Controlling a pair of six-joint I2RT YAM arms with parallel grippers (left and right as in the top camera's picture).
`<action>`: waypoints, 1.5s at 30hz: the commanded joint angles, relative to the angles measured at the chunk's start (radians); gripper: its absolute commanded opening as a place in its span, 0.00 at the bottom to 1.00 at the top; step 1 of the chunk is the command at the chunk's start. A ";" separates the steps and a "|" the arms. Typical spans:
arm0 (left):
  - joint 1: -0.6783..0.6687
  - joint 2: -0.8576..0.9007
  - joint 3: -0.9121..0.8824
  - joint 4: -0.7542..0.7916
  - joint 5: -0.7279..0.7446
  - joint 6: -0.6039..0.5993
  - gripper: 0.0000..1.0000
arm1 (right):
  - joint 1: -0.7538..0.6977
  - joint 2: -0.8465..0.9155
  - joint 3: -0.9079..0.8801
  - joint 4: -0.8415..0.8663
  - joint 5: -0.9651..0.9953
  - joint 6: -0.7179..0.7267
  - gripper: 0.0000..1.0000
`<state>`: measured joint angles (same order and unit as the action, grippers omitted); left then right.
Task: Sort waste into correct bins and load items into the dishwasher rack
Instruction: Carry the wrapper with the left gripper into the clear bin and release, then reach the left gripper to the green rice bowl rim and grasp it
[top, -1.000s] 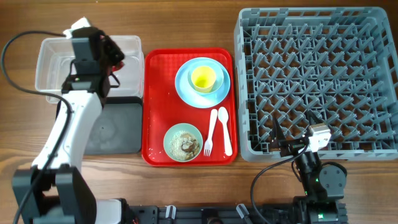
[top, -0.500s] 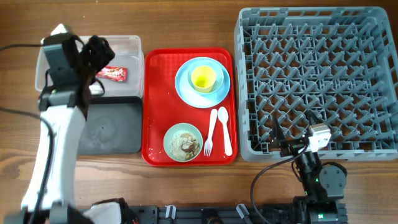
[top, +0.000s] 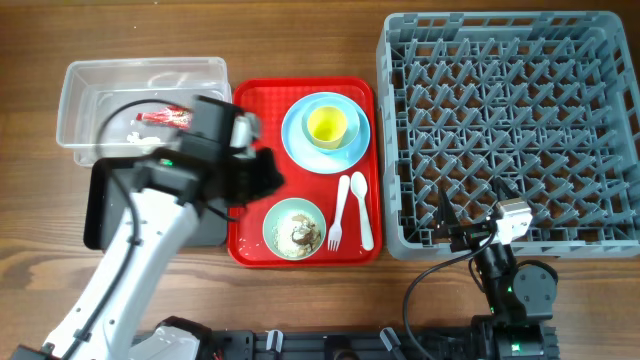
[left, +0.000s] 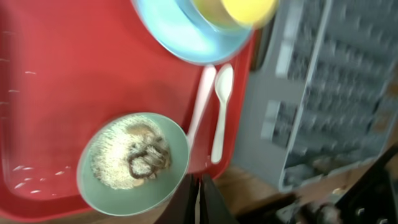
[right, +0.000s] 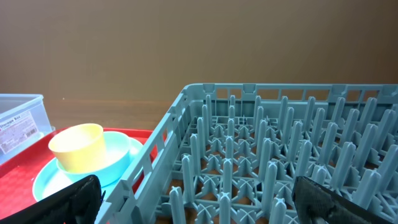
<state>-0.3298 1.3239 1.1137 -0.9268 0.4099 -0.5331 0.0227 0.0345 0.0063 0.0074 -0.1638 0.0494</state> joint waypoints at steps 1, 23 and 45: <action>-0.196 0.013 -0.001 0.021 -0.142 0.011 0.08 | -0.003 -0.005 -0.001 0.006 -0.010 0.013 1.00; -0.571 0.363 -0.001 0.102 -0.558 -0.085 0.30 | -0.003 -0.005 -0.001 0.006 -0.010 0.013 1.00; -0.571 0.443 -0.001 0.078 -0.598 -0.085 0.12 | -0.003 -0.005 -0.001 0.006 -0.010 0.013 1.00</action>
<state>-0.8978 1.7542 1.1137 -0.8303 -0.1711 -0.6117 0.0223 0.0345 0.0063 0.0078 -0.1638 0.0494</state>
